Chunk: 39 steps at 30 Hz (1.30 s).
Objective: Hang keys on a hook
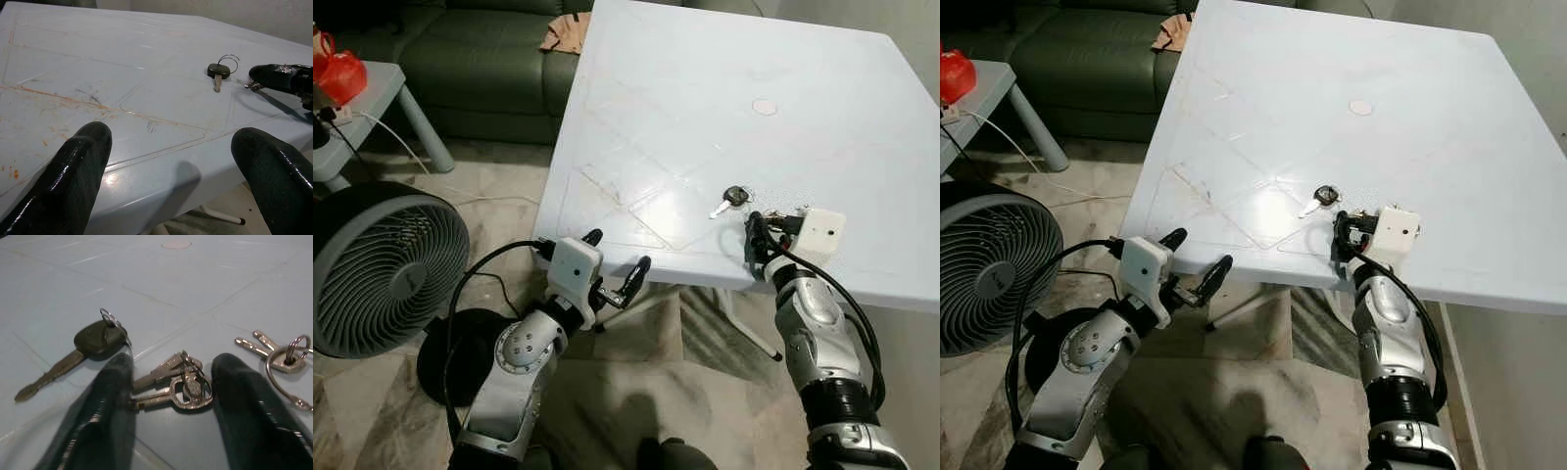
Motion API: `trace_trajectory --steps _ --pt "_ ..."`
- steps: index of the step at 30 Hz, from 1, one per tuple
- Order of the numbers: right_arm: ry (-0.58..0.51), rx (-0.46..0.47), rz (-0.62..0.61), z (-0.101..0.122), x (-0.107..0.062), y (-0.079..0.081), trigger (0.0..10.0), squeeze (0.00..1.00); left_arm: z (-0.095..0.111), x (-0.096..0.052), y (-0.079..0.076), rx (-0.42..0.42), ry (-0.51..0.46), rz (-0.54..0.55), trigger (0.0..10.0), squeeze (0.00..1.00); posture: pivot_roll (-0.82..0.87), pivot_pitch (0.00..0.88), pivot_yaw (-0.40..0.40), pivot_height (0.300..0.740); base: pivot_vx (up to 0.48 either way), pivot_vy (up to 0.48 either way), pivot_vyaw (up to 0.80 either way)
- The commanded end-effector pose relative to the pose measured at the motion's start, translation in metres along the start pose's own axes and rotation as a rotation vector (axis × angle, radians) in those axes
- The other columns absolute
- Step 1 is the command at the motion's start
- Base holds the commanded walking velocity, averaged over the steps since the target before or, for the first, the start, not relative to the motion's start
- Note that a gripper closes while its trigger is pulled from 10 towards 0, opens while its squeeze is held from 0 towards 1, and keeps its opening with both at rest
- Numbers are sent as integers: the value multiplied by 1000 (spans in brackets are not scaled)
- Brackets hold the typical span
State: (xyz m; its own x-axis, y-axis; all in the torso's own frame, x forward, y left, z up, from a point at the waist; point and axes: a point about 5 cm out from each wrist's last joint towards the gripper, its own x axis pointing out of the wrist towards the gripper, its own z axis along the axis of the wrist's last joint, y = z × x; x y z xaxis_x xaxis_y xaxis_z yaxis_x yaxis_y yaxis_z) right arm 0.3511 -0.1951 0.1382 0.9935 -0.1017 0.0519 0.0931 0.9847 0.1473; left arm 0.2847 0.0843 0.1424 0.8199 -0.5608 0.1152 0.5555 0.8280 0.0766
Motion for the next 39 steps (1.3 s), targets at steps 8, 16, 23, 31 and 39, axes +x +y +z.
trace_trajectory --steps 8,16,23,31,39 --pt "-9 5 -47 3 3 -11 0 0 3 1 -3 17 -9 -5 10000 0 56 223 -69 711 0 0 0" --pt "2 -11 -21 1 2 -13 2745 0 3 1 -2 16 -10 0 10000 0 58 225 -69 711 0 0 0" --pt "6 -42 -14 2 2 -17 6431 0 4 2 -3 13 -11 -1 10000 0 55 227 -68 711 0 0 0" --pt "11 -59 -3 2 2 -20 10000 0 4 2 -2 9 -10 3 10000 0 54 230 -68 711 0 0 0" --pt "15 -49 -5 1 2 -21 10000 1000 4 2 -1 10 -11 4 10000 0 55 231 -67 711 0 0 0"
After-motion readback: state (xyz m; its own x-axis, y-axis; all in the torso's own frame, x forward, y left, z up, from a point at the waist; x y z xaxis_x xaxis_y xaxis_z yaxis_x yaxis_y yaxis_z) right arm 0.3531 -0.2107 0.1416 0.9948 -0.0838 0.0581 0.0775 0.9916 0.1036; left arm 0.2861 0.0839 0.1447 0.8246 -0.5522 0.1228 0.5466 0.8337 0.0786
